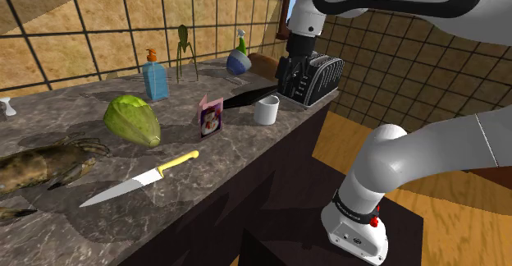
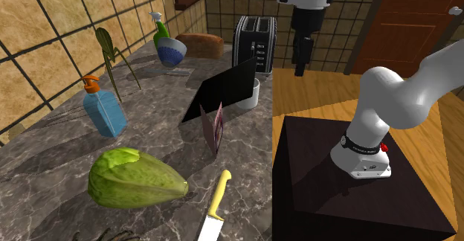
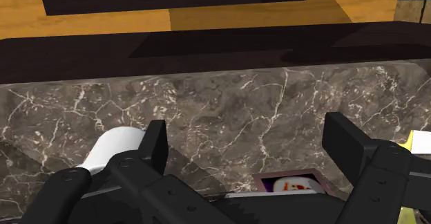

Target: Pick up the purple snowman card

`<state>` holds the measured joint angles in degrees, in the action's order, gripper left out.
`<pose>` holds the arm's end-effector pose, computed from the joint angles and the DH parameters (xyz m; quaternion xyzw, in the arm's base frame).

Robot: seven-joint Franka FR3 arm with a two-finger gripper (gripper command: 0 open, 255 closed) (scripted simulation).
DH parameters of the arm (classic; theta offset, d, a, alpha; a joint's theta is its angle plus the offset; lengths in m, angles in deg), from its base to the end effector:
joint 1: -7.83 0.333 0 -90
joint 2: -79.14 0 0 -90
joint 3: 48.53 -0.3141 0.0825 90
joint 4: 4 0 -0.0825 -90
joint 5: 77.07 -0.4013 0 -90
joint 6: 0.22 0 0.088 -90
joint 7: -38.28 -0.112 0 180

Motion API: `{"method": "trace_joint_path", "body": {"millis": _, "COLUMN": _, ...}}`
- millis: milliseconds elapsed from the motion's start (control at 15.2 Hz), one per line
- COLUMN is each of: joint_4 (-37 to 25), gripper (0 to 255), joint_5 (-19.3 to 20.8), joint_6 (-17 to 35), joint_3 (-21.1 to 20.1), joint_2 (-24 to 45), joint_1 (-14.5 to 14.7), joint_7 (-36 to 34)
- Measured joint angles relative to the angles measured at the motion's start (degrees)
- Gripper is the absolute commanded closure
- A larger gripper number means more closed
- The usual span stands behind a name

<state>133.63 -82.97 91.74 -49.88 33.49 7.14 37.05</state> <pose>0.3249 0.0166 0.5684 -0.9990 0.0103 0.0008 0.0430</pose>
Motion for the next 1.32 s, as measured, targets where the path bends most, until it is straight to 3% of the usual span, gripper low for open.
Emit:
{"method": "trace_joint_path", "body": {"millis": 198, "joint_4": -0.9, "gripper": 0, "joint_5": -0.1, "joint_6": 1.6, "joint_3": -0.8, "joint_2": 2.4, "joint_1": 0.4, "joint_7": 0.0}}
{"method": "trace_joint_path", "body": {"millis": 528, "joint_4": -5.0, "gripper": 0, "joint_5": -0.4, "joint_6": 7.3, "joint_3": -4.3, "joint_2": 11.9, "joint_1": 2.0, "joint_7": -0.8}}
{"method": "trace_joint_path", "body": {"millis": 1320, "joint_4": -22.3, "gripper": 0, "joint_5": 4.6, "joint_6": 15.7, "joint_3": -11.9, "joint_2": 37.1, "joint_1": 4.6, "joint_7": -4.0}}
